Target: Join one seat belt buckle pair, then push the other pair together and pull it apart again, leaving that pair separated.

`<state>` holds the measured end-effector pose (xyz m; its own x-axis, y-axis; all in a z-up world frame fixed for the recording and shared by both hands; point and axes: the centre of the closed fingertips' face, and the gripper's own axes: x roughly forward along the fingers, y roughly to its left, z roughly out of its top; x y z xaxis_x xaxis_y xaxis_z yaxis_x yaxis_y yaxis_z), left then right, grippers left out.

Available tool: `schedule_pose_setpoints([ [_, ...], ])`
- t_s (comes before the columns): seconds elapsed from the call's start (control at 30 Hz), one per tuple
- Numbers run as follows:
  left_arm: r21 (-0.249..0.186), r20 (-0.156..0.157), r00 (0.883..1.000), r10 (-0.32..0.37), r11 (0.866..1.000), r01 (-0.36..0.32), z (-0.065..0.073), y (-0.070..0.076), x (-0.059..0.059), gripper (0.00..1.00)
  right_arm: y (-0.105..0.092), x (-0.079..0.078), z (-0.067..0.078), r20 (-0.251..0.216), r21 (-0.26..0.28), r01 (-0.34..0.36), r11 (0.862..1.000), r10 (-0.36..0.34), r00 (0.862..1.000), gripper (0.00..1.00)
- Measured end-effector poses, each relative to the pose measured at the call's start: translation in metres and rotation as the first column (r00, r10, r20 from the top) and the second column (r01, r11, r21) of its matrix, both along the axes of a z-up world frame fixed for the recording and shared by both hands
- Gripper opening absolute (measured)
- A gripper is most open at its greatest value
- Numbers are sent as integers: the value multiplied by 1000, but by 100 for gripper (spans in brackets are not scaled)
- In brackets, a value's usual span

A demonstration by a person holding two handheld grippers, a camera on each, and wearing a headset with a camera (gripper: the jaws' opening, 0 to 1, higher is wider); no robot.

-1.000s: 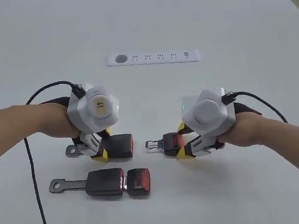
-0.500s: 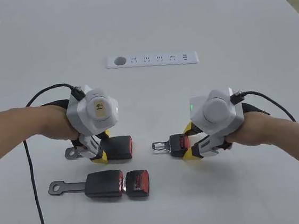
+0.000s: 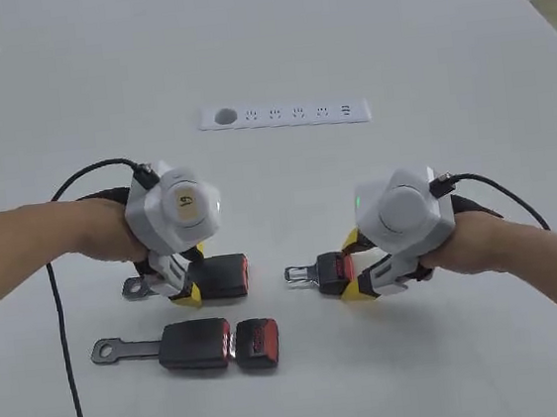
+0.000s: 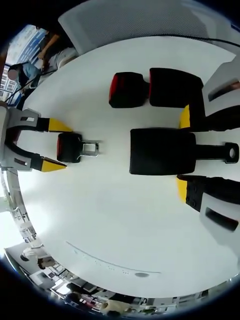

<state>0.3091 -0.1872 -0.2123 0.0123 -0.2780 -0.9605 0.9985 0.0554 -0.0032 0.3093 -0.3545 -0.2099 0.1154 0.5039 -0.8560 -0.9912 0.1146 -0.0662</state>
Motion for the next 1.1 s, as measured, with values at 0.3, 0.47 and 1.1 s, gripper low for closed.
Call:
schedule_pose_setpoints([
  [0.3,16,64,998,8,1000,-9,3,14,4,42,-6,3,7,36,-4,16,1000,-16,999,45],
  [0.47,-8,68,995,67,998,-67,6,30,3,43,-10,0,10,51,10,33,999,-34,998,49],
  [1.1,-148,6,941,339,931,-335,17,86,-26,50,-33,-25,18,37,81,157,984,-161,986,57],
])
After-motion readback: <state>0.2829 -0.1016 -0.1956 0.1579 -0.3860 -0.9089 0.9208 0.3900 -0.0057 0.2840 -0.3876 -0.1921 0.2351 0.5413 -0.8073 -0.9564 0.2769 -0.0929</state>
